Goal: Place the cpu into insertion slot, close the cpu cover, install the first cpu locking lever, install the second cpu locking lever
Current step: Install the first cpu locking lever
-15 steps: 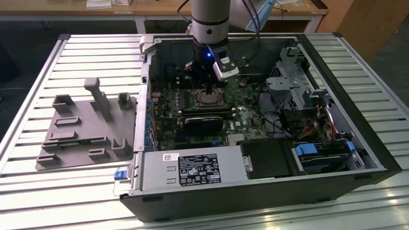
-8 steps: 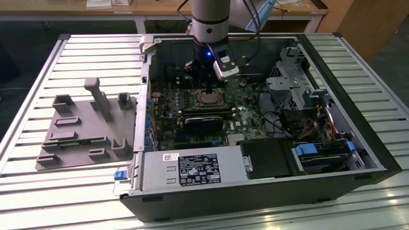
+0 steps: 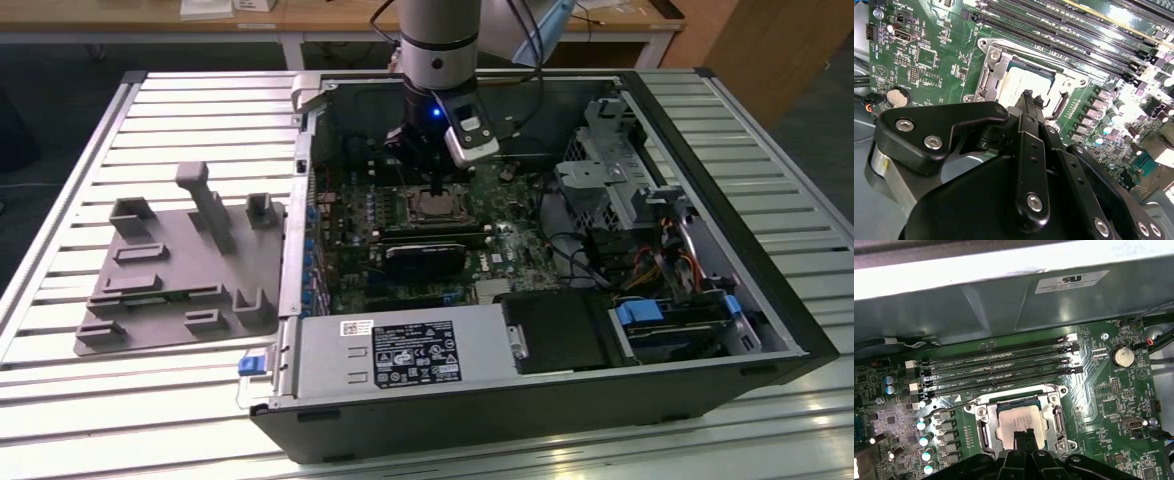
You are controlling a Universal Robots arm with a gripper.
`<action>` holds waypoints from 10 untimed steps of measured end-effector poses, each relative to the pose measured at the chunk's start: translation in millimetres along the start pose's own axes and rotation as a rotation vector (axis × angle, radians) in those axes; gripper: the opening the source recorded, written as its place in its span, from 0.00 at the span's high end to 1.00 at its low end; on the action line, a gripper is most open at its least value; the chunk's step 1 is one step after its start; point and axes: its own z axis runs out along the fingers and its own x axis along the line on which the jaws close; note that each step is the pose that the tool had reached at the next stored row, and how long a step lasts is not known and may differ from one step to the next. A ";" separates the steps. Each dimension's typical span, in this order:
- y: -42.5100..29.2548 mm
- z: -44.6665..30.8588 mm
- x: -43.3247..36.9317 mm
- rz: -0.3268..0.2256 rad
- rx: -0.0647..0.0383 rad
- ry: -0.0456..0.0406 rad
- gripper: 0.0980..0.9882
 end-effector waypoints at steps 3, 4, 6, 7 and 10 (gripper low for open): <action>-0.2 -0.1 2.4 0.000 0.000 0.0000 0.99; -0.6 -0.2 4.6 0.000 0.000 -0.0001 0.99; -1.7 -0.6 10.1 0.000 0.000 -0.0006 0.99; -2.3 -0.8 13.6 0.000 0.000 -0.0012 0.99; -4.0 -1.4 22.9 0.000 0.000 -0.0028 0.99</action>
